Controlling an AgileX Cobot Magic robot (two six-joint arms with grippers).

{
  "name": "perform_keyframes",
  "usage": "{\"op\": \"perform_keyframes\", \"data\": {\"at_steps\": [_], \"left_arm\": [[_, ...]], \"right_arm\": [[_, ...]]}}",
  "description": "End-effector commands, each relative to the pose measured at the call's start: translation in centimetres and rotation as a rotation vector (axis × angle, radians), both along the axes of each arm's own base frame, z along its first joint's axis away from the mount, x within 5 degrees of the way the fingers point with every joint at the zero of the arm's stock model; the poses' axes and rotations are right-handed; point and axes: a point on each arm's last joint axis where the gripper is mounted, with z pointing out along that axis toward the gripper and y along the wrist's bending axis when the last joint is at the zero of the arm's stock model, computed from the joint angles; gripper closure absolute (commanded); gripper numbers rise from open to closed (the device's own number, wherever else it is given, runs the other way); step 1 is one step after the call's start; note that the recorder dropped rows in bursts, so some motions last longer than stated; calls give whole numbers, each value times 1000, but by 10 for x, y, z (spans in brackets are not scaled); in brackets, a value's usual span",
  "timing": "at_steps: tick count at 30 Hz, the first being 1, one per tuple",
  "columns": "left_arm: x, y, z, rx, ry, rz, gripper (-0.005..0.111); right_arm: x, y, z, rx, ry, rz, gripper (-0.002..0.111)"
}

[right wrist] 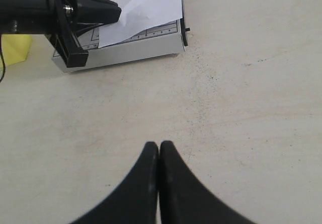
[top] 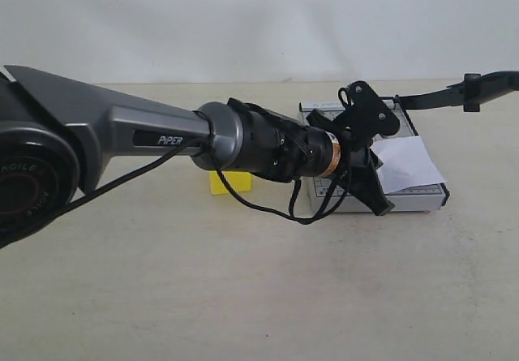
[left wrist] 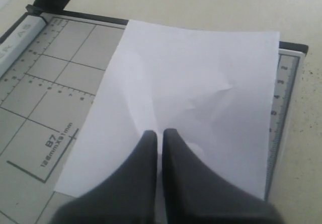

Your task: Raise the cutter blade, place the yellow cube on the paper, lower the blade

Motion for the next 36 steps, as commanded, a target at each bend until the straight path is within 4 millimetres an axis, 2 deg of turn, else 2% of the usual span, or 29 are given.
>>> {"op": "perform_keyframes", "data": {"at_steps": [1,11,18,31,36], "left_arm": [[0,-4,-8,0,4,-19,102],[1,-21,-15,-24,-8,-49,102],[0,-23,-28,-11,8,-54,102],[6,-34,-9,-76,-30,-83,102],[5,-34,-7,-78,-33,-84,102]], "right_arm": [[0,0,-1,-1,-2,0,108],[0,0,-1,-1,-2,0,108],[0,0,-1,-1,-2,0,108],[0,0,-1,-1,0,0,108],[0,0,-1,-1,0,0,108]]}}
